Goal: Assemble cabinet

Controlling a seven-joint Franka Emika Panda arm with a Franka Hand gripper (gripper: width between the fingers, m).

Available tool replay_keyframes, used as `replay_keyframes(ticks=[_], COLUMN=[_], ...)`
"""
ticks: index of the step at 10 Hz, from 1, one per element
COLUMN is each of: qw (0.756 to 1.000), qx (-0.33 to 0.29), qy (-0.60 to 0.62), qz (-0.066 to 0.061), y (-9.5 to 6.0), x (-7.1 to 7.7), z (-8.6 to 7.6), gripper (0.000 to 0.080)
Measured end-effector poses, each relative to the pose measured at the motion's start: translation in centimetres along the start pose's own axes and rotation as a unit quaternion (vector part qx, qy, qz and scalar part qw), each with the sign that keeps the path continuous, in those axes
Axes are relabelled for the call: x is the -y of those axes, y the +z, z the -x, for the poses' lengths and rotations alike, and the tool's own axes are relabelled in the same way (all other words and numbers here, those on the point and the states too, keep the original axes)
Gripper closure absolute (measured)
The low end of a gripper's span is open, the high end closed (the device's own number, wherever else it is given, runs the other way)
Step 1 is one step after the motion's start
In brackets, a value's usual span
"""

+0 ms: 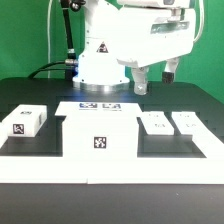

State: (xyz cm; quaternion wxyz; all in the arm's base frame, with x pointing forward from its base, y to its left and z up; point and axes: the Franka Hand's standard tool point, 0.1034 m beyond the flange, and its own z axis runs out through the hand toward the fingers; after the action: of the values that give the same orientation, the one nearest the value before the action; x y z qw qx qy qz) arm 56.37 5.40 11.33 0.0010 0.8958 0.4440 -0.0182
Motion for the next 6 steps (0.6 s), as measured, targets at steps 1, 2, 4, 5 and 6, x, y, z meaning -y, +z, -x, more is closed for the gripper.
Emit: replay_keyframes(ticks=[1,2,4,5,6], qw=[1.000,1.000,1.000,1.000,1.000], qx=[0.000,0.000,0.000,0.000,0.000], qy=[0.000,0.000,0.000,0.000,0.000], qz=[0.000,0.000,0.000,0.000,0.000], y=[0.00,0.00,0.00,0.00,0.00], x=[0.00,0.00,0.00,0.00,0.00], z=[0.00,0.00,0.00,0.00,0.00], gripper=[0.0002,0.0002,0.0002,0.0002,0.0002])
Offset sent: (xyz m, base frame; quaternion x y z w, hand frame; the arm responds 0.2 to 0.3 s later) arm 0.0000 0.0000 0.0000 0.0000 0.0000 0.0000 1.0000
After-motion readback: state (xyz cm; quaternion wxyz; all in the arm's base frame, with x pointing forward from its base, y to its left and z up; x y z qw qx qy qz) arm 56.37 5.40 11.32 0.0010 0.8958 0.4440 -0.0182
